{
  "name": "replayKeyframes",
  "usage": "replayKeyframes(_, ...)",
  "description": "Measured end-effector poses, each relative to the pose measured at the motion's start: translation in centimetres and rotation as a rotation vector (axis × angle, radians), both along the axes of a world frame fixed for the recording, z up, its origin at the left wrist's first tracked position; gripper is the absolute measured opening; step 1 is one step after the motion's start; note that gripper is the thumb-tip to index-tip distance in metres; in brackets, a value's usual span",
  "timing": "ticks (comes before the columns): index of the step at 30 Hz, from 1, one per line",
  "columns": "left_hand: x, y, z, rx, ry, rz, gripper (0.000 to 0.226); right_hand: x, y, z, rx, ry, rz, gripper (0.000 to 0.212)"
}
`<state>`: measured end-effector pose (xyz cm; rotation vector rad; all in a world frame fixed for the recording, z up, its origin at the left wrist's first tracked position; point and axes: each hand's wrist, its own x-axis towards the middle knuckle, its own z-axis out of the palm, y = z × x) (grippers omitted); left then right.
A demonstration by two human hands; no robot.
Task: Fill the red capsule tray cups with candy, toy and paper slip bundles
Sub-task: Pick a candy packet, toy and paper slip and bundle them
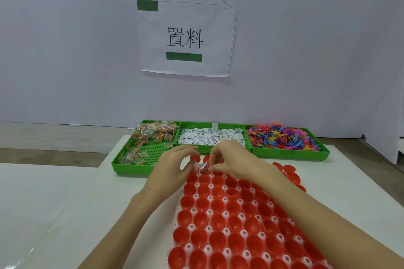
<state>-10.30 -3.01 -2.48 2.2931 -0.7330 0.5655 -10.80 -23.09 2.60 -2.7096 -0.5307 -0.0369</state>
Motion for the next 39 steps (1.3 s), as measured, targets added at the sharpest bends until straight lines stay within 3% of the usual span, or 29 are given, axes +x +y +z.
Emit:
replayKeyframes(9, 0.2, -0.8, -0.6, 0.057, -0.026, -0.002, 0.014, 0.2, -0.1, 0.6, -0.052, -0.016, 0.0, 0.008)
replayKeyframes(14, 0.3, -1.4, -0.8, 0.077, -0.038, 0.051, 0.014, 1.6, -0.1, 1.0, 0.035, -0.115, -0.13, 0.016)
replayKeyframes(25, -0.1, -1.2, 0.1, 0.185, -0.101, 0.072, 0.005, 3.6, 0.5, 0.3, 0.032, 0.093, -0.108, 0.018)
replayKeyframes(39, -0.4, -0.7, 0.8, 0.24, -0.124, 0.02, 0.015, 2.8, 0.3, 0.2, 0.069, 0.037, -0.117, 0.022)
